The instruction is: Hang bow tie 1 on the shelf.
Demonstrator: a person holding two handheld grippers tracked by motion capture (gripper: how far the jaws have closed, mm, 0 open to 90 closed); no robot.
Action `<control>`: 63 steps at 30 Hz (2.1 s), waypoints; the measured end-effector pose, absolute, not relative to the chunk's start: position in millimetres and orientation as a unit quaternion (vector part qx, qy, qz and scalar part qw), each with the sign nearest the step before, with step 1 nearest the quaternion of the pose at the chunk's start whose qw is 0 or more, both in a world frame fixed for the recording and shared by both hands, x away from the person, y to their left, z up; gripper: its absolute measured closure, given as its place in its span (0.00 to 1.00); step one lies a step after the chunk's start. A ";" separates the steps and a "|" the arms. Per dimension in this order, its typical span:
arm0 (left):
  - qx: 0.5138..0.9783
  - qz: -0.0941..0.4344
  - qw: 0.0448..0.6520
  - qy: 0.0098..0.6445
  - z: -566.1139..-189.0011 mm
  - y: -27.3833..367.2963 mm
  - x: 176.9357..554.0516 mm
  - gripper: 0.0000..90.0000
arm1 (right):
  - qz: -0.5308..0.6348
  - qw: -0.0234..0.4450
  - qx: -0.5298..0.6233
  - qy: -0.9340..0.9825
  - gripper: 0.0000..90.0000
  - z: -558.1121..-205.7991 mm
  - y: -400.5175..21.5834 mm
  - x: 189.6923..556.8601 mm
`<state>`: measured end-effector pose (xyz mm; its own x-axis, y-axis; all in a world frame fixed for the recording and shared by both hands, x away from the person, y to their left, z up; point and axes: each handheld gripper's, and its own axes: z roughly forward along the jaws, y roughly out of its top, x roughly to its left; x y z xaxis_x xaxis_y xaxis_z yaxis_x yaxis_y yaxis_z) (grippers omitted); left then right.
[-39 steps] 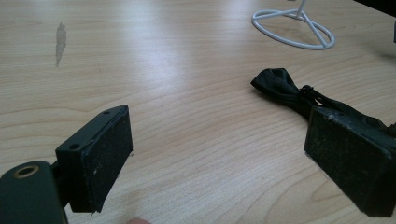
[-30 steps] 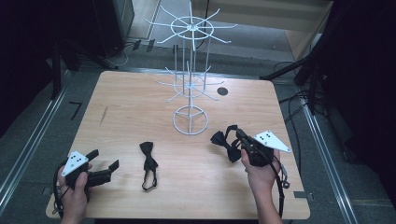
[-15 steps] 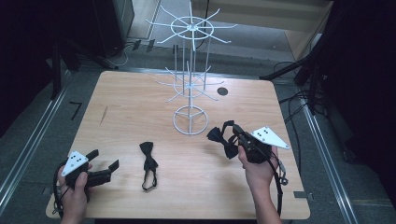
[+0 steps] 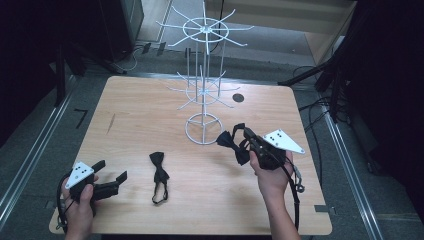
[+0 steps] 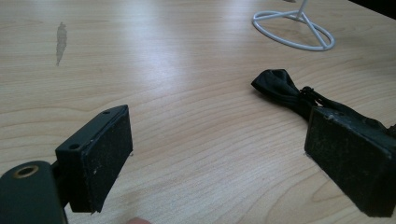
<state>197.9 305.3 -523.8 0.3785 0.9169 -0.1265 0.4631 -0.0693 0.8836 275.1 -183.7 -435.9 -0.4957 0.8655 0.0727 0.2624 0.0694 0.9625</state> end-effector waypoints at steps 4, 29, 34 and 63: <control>0.689 0.245 0.463 0.501 -523.8 305.2 197.9 0.09 | 0.544 0.281 0.412 0.675 1.00 -432.4 -179.6 276.0; 0.689 0.244 0.464 0.500 -523.8 305.3 198.0 0.09 | 0.558 0.297 0.393 0.668 1.00 -406.7 -166.0 286.6; 0.689 0.244 0.464 0.500 -523.8 305.3 198.0 0.09 | 0.561 0.299 0.390 0.667 1.00 -403.9 -164.9 286.3; 0.690 0.243 0.464 0.500 -523.8 305.5 198.1 0.09 | 0.568 0.306 0.377 0.665 1.00 -384.1 -164.4 295.5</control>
